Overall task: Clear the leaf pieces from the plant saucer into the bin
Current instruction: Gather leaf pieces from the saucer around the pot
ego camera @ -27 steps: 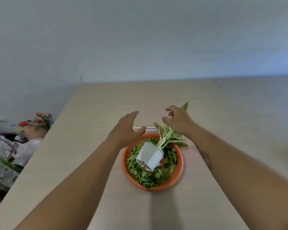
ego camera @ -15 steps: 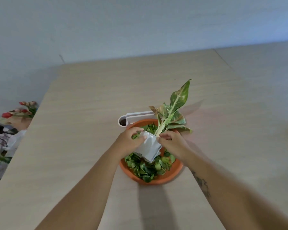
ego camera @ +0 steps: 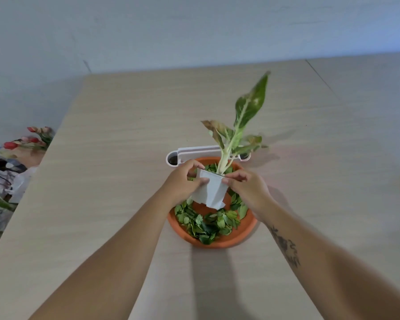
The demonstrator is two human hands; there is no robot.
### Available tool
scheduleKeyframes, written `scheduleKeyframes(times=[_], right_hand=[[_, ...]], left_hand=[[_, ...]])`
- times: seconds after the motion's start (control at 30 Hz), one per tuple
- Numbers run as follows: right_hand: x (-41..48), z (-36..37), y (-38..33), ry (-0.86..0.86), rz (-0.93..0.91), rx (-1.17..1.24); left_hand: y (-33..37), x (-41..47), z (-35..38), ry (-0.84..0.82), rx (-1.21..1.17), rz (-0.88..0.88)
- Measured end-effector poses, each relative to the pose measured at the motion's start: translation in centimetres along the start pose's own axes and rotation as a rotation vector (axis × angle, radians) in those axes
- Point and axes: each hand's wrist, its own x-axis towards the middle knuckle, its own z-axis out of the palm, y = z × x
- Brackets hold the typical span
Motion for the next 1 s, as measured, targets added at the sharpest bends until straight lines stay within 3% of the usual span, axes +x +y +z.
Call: scheduleKeyframes(times=[0.33, 0.53, 0.73, 1.0], right_hand=[[-1.0, 1.0, 1.9, 0.041, -0.373, -0.286], [-2.1, 1.6, 3.7, 0.04, -0.524, -0.489], [-2.8, 1.8, 4.8, 0.072, -0.551, -0.408], [-3.2, 1.0, 4.4, 0.016, -0.339, -0.28]], left_hand=[[-1.9, -2.0, 2.0, 0.152, -0.194, 0.033], [-3.2, -3.6, 2.7, 0.176, -0.118, 0.045], [-4.0, -4.7, 3.7, 0.233, 0.004, 0.071], [-3.8, -5.6, 5.0, 0.337, 0.042, 0.141]])
